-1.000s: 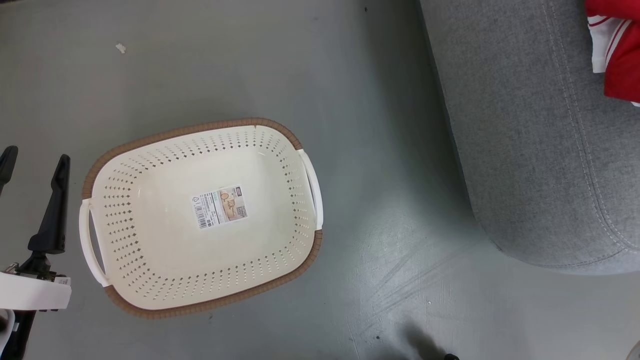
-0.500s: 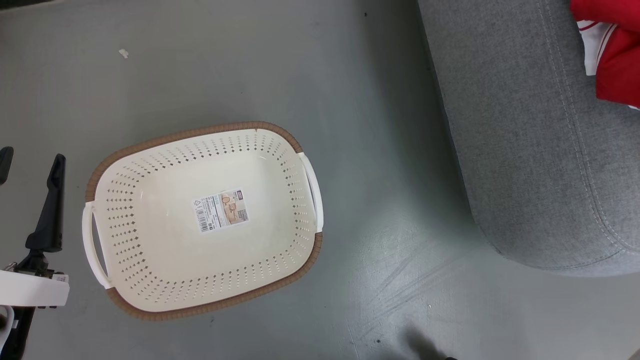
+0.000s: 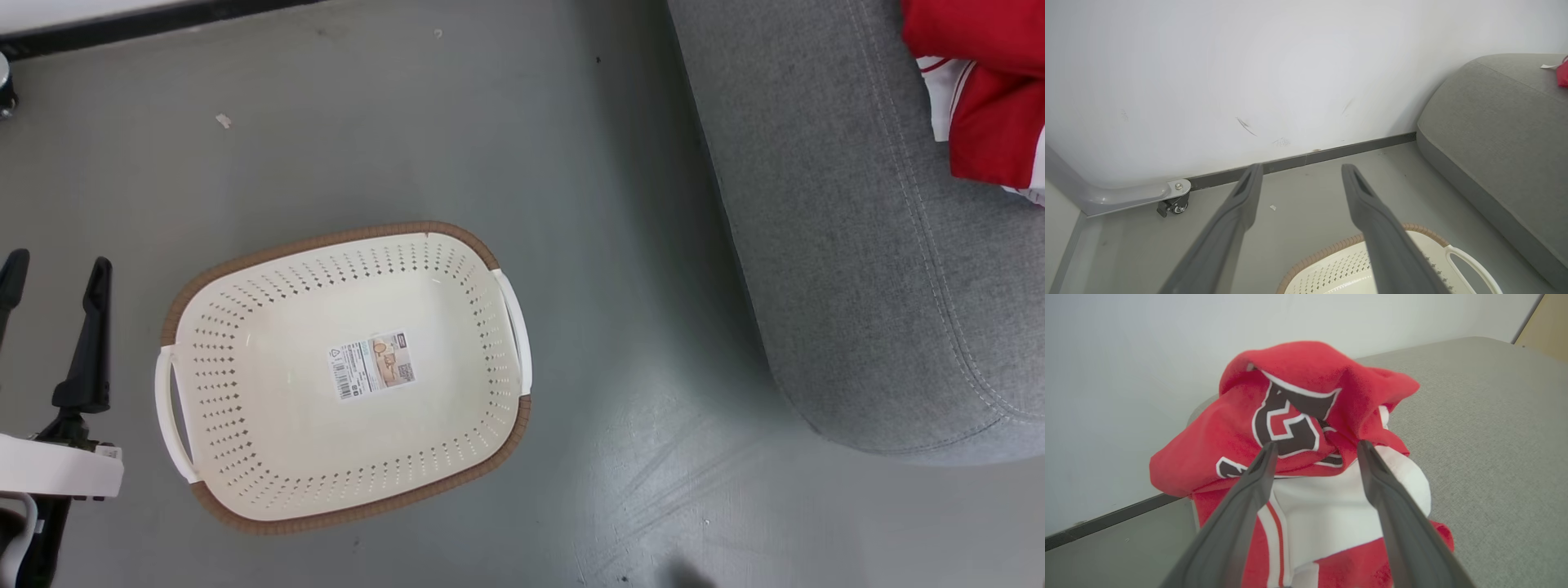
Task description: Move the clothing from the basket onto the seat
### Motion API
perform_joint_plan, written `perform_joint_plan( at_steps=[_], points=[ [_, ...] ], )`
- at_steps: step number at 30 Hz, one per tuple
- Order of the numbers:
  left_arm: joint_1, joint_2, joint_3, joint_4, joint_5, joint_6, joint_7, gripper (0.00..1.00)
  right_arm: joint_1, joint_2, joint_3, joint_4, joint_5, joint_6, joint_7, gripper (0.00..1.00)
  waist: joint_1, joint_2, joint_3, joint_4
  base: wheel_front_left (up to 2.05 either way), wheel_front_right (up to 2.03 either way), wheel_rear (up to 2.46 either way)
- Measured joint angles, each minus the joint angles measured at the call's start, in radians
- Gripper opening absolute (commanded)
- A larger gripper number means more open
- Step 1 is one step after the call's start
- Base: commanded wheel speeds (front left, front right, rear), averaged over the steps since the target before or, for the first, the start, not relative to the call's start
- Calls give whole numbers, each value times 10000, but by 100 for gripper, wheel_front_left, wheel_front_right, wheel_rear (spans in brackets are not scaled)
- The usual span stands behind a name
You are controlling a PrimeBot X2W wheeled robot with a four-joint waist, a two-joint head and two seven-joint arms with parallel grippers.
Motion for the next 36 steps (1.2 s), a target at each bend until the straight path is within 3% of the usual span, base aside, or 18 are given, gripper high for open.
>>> perform_joint_plan(
  at_steps=[7, 14, 36],
  points=[
    [-59, -272, -123, 215, 0, -10, -82, 100, 155, -23, 1252, 433, 803, 0, 92, 100, 0, 0, -327, 137, 0, 0, 0],
    [-134, -522, -146, 575, -17, -13, -98, 100, 546, -50, 2824, 719, 652, 0, -38, 100, 0, 0, -725, 402, 0, 0, 0],
    [29, -1557, -84, 1392, -178, -90, -184, 100, 662, -148, 5908, 1220, 740, -2, -2217, 100, 0, 0, -2226, 1421, 0, 0, 0]
  ],
)
